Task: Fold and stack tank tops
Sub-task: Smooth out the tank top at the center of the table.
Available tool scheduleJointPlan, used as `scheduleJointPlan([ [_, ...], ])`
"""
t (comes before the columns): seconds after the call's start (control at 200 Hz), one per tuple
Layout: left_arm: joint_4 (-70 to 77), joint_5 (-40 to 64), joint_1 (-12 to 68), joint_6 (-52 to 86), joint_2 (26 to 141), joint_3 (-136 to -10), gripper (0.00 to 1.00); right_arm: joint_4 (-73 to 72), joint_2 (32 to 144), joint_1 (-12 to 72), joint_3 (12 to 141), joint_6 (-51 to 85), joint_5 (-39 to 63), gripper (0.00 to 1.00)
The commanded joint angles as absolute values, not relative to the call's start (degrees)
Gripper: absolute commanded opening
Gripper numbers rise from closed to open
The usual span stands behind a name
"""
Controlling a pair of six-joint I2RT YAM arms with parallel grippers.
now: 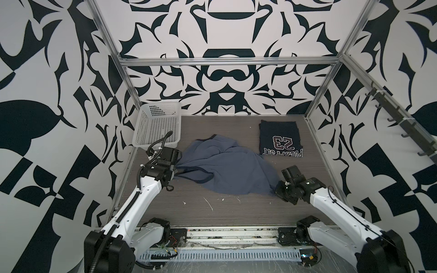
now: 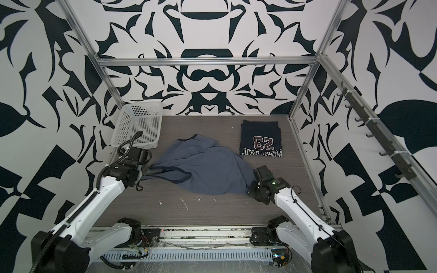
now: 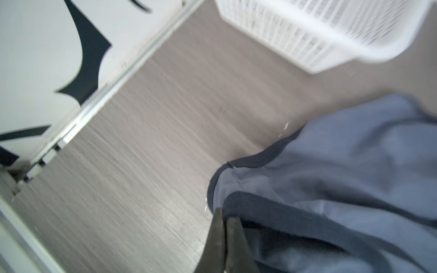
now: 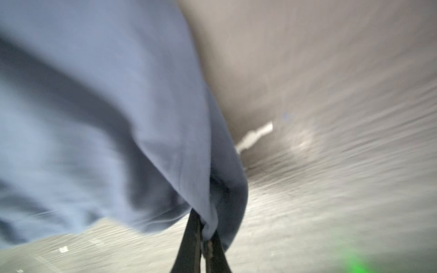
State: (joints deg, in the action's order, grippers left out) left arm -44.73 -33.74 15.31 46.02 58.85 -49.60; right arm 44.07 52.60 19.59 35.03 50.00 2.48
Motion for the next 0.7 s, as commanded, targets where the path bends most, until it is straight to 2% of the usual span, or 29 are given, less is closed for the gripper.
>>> scheduleJointPlan([
  [0.0,-47.9,-38.3,14.3,43.3,54.3,-55.4,0.0,53.3,48.4,18.3,47.0,43.7,-8.2,0.0],
  [0.135,-48.6,-42.5,14.2,41.0,48.9,-62.7,0.0,58.8,46.5,14.8,59.9,38.5,-14.5,0.0],
  [0.335,-46.9,-45.6,14.2,37.4,43.7,-72.0,0.0,58.8,48.1,13.7,75.0,35.1,-16.5,0.0],
  [0.57,-45.3,-45.3,14.2,34.8,51.1,-78.0,0.0,52.5,54.8,13.5,83.2,31.2,-18.9,0.0],
  [0.7,-42.3,-45.3,14.0,32.7,57.8,-81.3,0.0,48.2,62.8,10.6,90.0,29.2,-15.4,0.0],
])
